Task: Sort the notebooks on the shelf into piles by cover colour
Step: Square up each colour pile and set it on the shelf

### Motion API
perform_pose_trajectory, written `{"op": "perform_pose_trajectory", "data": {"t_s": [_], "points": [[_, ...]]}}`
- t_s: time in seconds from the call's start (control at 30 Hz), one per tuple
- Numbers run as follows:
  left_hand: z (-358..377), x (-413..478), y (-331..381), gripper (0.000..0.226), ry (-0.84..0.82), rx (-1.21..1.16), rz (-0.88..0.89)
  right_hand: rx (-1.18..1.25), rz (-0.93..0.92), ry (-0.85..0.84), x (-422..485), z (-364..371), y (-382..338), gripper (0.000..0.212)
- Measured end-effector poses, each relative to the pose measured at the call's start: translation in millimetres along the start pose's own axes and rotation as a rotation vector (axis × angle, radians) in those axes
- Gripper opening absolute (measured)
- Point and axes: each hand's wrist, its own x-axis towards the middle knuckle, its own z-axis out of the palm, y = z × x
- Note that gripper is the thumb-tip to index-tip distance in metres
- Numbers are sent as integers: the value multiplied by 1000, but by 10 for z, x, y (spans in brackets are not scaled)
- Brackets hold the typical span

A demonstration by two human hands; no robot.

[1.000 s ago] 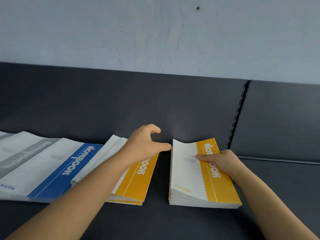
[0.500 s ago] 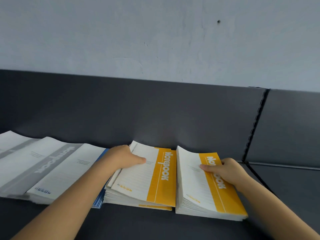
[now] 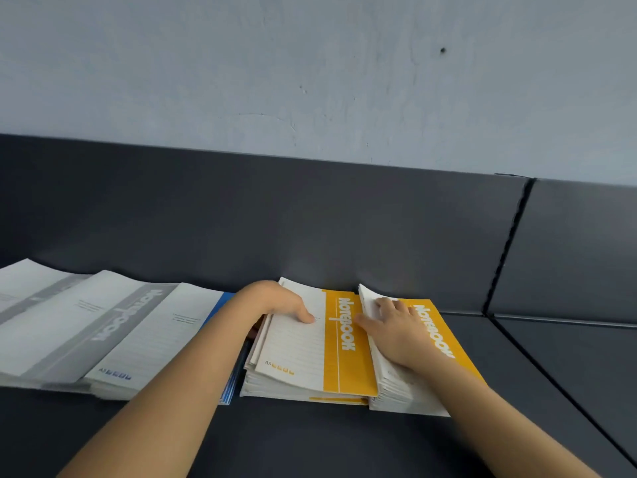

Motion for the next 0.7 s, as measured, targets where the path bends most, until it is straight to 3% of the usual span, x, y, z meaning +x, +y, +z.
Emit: {"op": "perform_pose_trajectory", "data": {"t_s": [0.07,0.17,0.4,0.6,0.7], "points": [[-6,-8,-4,28,-73,-99,-14,-2,5,-1,11,16,-2,68],[-2,6,-56,21,-128,-211,-19,-5,-5,7,3,11,7,66],[18,66,-81,42,-104,-273,-4,-9,-11,1,0,12,9,66],[42,105,-198,38,-75,-554,16,28,-10,24,-8,16,15,70],[-44,45,-264,38,-24,-675,71,165,-7,62,-36,-10,31,74]]}}
